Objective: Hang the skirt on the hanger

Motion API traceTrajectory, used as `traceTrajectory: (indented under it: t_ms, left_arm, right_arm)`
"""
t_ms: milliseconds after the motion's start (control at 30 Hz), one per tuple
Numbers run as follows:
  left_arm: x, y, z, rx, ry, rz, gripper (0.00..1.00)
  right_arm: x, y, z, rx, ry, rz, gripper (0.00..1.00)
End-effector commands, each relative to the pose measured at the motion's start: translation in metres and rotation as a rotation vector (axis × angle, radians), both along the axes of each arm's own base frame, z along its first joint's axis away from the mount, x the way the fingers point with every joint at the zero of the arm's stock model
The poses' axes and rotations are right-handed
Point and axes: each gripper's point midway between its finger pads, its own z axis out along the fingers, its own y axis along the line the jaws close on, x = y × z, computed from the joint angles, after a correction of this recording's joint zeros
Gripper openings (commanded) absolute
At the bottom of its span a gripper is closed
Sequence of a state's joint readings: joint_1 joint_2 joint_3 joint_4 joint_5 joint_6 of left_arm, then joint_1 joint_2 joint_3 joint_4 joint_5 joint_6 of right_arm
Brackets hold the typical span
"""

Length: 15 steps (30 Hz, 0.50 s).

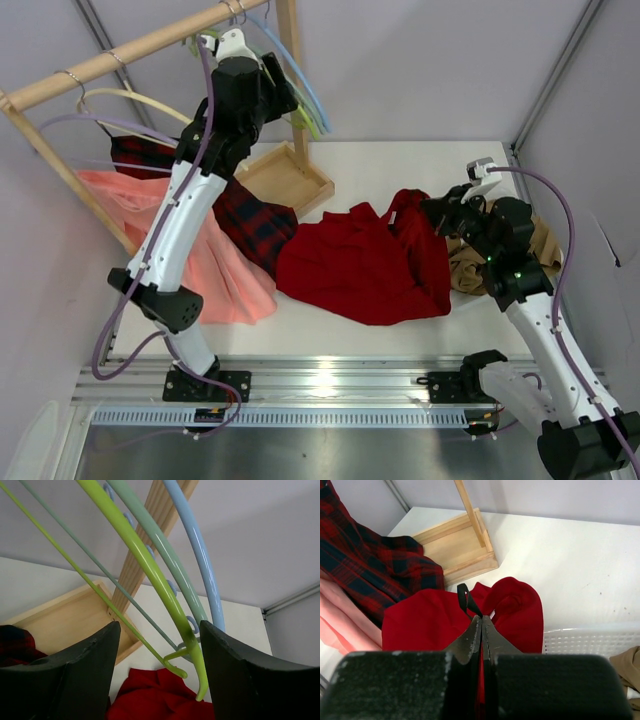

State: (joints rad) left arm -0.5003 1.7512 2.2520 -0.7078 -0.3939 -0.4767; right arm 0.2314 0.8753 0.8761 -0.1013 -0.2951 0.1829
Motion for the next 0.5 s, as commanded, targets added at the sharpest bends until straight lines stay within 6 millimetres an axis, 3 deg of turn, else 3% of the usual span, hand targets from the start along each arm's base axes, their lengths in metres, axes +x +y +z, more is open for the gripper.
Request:
traceTrajectory:
  t_ms: [0,333,467]
  left_arm:
    - [0.006,0.012,0.016,-0.066,-0.065,0.092,0.68]
    - [0.021,0.013,0.006,-0.057,-0.082,0.138,0.62]
    - [0.023,0.025,0.004,-0.015,-0.08,0.202,0.61]
  right_arm:
    - [-0.001,-0.006,0.017,0.005,-0.065,-0.02,0.0]
    - [0.002,-0.008,0.019,0.0,-0.068,-0.022,0.0]
    - [0.001,-0.007,0.021,0.007,-0.073,-0.018,0.0]
